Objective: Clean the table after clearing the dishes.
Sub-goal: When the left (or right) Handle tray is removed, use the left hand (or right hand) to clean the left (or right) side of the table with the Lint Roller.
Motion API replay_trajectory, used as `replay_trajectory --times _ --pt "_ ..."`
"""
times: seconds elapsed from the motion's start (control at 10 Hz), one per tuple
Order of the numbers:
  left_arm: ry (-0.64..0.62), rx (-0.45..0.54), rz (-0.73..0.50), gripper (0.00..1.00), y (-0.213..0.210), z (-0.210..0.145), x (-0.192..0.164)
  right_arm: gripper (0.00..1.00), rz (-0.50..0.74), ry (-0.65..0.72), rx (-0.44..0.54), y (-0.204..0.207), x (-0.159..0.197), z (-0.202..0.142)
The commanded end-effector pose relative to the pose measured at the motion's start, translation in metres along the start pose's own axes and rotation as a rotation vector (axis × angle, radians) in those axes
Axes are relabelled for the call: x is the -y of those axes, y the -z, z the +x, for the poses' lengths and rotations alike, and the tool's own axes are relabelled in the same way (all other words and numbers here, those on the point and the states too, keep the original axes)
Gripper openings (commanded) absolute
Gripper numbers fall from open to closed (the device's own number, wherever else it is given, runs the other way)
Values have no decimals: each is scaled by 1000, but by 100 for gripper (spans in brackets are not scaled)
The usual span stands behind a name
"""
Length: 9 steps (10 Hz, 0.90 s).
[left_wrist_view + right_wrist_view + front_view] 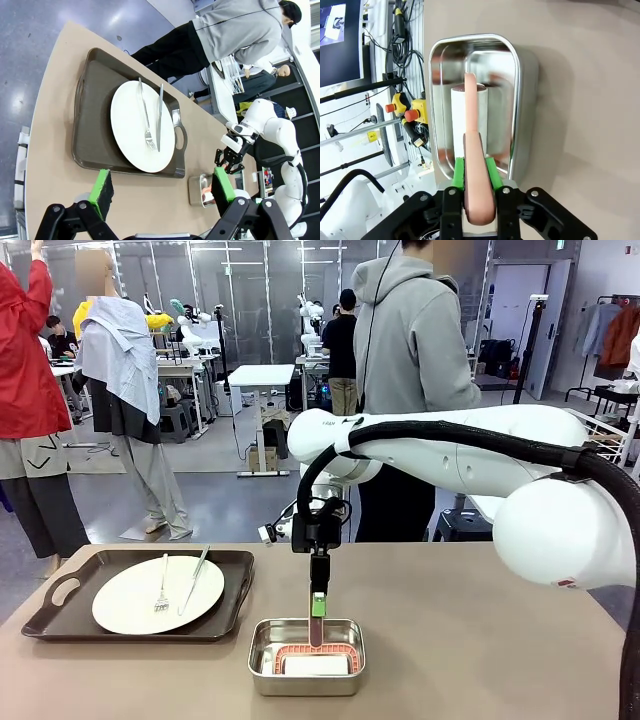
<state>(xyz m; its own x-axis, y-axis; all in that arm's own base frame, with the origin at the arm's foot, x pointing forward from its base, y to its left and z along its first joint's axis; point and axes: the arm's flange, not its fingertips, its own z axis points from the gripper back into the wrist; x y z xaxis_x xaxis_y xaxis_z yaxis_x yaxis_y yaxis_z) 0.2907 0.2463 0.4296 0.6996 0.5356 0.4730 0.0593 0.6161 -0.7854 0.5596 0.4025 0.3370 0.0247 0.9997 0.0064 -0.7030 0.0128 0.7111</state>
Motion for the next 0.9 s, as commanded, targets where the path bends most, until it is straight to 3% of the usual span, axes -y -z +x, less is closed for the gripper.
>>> replay_trajectory --times 0.0,0.3,0.4,0.5,0.8 --pt "9 -1 -16 100 -3 1 -3 0 -11 5 -21 -6 -3 11" --pt "9 -1 -16 100 -3 1 -3 0 -79 61 26 -27 -42 -3" --pt "9 -1 -16 100 -3 1 -3 0 -143 156 73 -37 -60 -16" --pt "9 -1 -16 100 -3 1 -3 0 -136 261 168 -44 -80 -33" --pt "9 -1 -16 100 -3 1 -3 0 -280 519 408 -49 -128 -92"
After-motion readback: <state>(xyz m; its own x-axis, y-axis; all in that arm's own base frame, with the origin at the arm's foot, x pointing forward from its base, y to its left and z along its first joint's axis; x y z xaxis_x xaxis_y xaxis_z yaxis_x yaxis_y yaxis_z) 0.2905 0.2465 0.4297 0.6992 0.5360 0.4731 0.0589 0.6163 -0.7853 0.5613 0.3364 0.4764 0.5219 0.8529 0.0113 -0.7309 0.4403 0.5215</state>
